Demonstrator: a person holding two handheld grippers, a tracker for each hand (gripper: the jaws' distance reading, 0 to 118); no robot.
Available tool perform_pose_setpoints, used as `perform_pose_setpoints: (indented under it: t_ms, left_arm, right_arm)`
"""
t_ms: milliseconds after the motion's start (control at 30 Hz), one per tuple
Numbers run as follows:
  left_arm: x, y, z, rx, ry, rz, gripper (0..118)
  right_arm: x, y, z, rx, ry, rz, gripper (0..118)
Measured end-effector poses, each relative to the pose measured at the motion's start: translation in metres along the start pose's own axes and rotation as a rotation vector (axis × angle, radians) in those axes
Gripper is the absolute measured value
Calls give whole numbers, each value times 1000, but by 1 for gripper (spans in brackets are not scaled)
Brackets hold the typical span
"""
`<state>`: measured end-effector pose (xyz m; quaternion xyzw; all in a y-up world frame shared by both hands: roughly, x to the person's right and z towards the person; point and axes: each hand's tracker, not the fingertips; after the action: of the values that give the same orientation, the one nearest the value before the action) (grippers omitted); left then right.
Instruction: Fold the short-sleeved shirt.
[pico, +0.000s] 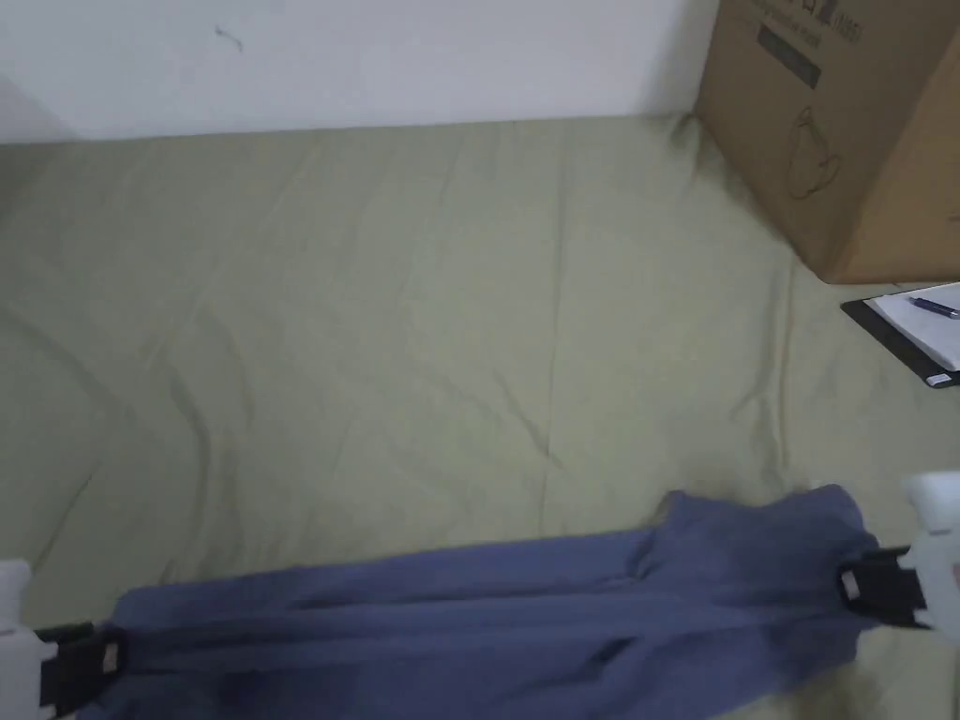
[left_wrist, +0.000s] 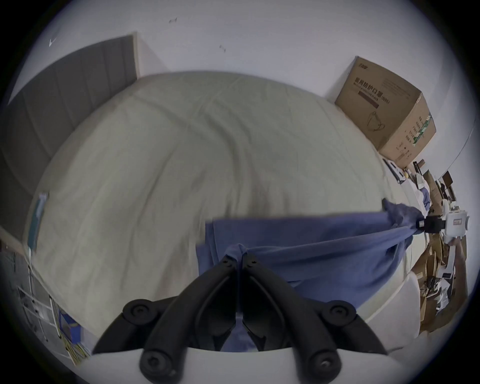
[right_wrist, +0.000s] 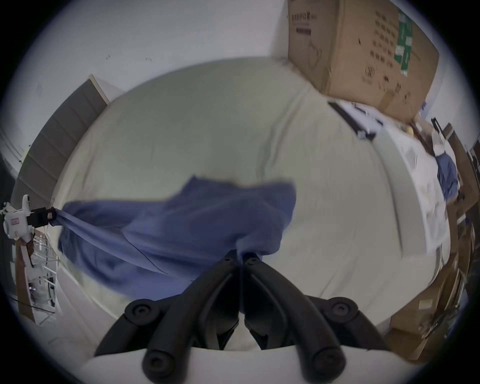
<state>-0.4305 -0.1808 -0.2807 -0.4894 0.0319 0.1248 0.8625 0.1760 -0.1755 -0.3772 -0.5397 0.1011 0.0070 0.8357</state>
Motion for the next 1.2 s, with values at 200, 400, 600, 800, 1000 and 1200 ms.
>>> perform_pose_setpoints:
  t_ms: [200,400,600,800,1000,1200]
  left_arm:
    - [-10,-35,-17,39,-5,76,40]
    - [-18,-35,34,152,-41,107,116]
    - [-26,-53,79,203,-134,193,102]
    - [-44,-79,74,176,-237,318,0]
    - [-66,-89,62,183,-296,392,0]
    - [-97,-77,36,195,-441,507,117]
  right_arm:
    - [-6,-30,-16,22,-44,-24,91]
    - [-16,-34,30,148,-108,-37,102]
    - [-74,-51,88,460,19,-11,36]
    - [-152,-67,82,638,70,5,0]
    - [-211,-65,61,608,158,90,0]
    - [-241,-57,48,578,185,149,0]
